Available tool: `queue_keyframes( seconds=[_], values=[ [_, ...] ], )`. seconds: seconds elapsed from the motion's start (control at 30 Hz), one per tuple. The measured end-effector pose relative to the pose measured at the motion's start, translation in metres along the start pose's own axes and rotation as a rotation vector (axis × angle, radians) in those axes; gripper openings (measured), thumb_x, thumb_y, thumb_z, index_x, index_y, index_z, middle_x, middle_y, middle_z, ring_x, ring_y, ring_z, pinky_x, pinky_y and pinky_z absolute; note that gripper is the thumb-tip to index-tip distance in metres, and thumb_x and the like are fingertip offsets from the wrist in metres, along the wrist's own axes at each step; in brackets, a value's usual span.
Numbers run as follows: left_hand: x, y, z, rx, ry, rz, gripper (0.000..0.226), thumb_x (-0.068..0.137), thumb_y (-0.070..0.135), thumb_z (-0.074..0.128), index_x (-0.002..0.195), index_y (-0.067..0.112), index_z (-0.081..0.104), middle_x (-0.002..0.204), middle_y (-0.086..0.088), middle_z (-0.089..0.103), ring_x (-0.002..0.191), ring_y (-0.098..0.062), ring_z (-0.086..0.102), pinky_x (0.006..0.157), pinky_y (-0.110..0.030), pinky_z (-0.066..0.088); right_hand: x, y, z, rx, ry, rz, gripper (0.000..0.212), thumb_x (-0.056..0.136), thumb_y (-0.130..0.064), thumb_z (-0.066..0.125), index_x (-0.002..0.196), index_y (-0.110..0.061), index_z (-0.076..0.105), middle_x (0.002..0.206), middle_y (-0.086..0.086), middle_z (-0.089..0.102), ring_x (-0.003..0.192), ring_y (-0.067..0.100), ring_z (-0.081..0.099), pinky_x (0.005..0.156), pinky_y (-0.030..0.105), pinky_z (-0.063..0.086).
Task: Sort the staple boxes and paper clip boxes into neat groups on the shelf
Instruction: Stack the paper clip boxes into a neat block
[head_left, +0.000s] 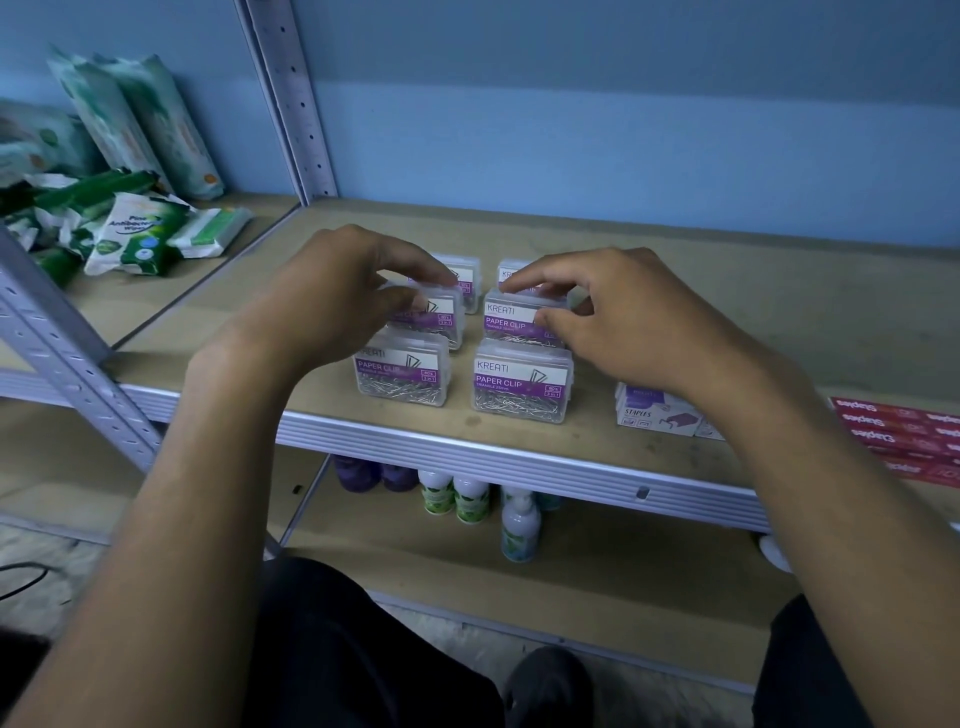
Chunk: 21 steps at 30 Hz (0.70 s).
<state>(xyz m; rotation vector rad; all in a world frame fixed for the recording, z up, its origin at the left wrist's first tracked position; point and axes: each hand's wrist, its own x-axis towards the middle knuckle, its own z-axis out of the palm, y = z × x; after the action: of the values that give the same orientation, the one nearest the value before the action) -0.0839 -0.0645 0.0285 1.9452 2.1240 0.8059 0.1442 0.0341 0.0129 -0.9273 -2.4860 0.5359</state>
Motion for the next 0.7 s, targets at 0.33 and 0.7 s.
queue_keyframes(
  seconds=[0.33,0.7],
  values=[
    [-0.01,0.008,-0.005,0.021,-0.024,0.028,0.029,0.091,0.019,0.066,0.111,0.04,0.072,0.113,0.018,0.068,0.099,-0.011,0.063,0.076,-0.024,0.042,-0.01,-0.012,-0.016,0.001,-0.034,0.004,0.035,0.093,-0.025,0.067,0.118,-0.048,0.07,0.112,-0.015,0.068,0.086,-0.005,0.06,0.068,0.015,0.045],
    [-0.016,0.012,-0.009,0.083,-0.049,-0.016,0.027,0.09,0.019,0.068,0.103,0.042,0.074,0.104,0.022,0.068,0.086,0.003,0.058,0.071,-0.008,0.035,-0.018,-0.019,-0.017,-0.033,-0.11,0.011,0.031,0.094,-0.026,0.066,0.113,-0.05,0.071,0.101,-0.021,0.067,0.077,-0.01,0.06,0.071,0.017,0.051]
  ],
)
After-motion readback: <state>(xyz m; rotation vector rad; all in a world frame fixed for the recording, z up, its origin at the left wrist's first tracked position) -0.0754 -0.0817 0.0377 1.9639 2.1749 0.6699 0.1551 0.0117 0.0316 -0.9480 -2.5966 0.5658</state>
